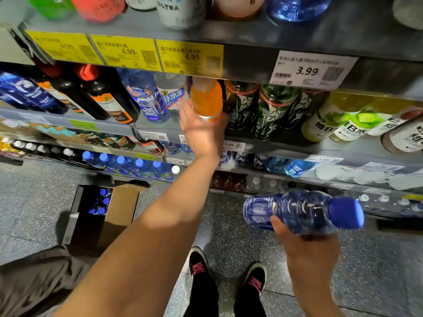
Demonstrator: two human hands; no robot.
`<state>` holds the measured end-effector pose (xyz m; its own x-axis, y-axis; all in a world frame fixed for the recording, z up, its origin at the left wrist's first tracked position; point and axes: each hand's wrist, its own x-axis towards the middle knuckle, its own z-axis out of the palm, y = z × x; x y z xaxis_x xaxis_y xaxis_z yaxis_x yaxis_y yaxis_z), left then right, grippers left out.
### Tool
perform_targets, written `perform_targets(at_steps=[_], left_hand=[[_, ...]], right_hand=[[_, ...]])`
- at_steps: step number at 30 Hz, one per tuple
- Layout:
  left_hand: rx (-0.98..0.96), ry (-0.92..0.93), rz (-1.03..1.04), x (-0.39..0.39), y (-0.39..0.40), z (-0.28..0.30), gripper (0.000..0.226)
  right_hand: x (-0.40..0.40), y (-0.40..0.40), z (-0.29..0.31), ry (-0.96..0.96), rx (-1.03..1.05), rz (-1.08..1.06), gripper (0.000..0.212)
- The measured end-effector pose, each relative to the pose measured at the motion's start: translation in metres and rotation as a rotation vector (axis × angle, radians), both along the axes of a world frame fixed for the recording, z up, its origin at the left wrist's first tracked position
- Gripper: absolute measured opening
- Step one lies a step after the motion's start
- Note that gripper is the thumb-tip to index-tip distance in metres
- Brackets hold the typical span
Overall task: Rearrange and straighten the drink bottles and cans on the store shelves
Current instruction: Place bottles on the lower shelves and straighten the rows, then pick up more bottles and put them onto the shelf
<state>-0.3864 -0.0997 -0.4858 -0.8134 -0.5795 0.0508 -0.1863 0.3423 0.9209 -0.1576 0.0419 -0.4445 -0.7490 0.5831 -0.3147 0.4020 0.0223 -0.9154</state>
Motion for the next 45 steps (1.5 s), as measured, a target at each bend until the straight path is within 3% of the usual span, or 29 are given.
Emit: perform_targets(at_steps=[4,8,13,16,22,28,31,37,39,41,43,45], left_hand=[[0.146,-0.061,0.033,0.015,-0.012,0.006,0.08],[0.325,0.017,0.091,0.039,-0.034,0.021,0.076],[0.31,0.121,0.078,0.076,-0.078,0.034,0.042],[0.306,0.043,0.015,0.099,-0.105,0.035,0.056],[0.136,0.083,0.026,0.115,-0.13,0.036,0.048],[0.212,0.096,-0.085,0.126,-0.141,0.056,0.058],[0.231,0.066,-0.111,0.128,-0.147,0.064,0.06],[0.298,0.043,-0.143,0.133,-0.16,0.077,0.045],[0.295,0.034,-0.153,0.134,-0.167,0.08,0.044],[0.306,0.018,-0.139,0.135,-0.174,0.084,0.05],[0.306,0.003,-0.105,0.137,-0.181,0.087,0.058],[0.298,-0.007,-0.084,0.138,-0.188,0.09,0.067]], right_hand=[[-0.024,-0.008,0.008,0.048,0.074,0.055,0.026],[-0.056,-0.028,0.014,0.173,0.102,0.132,0.029],[-0.11,-0.067,0.013,0.273,0.2,0.194,0.034],[-0.137,-0.089,0.005,0.31,0.272,0.195,0.034],[-0.188,-0.122,-0.01,0.233,0.298,0.118,0.075],[-0.227,-0.135,-0.007,0.1,0.571,0.163,0.085],[-0.239,-0.138,-0.007,0.039,0.608,0.196,0.087],[-0.227,-0.147,0.002,0.086,0.571,0.087,0.108],[-0.219,-0.153,0.003,0.145,0.507,-0.008,0.101],[-0.205,-0.169,0.005,0.239,0.446,-0.052,0.079],[-0.191,-0.194,0.005,0.29,0.428,0.062,0.055],[-0.191,-0.216,-0.002,0.275,0.468,0.175,0.053]])
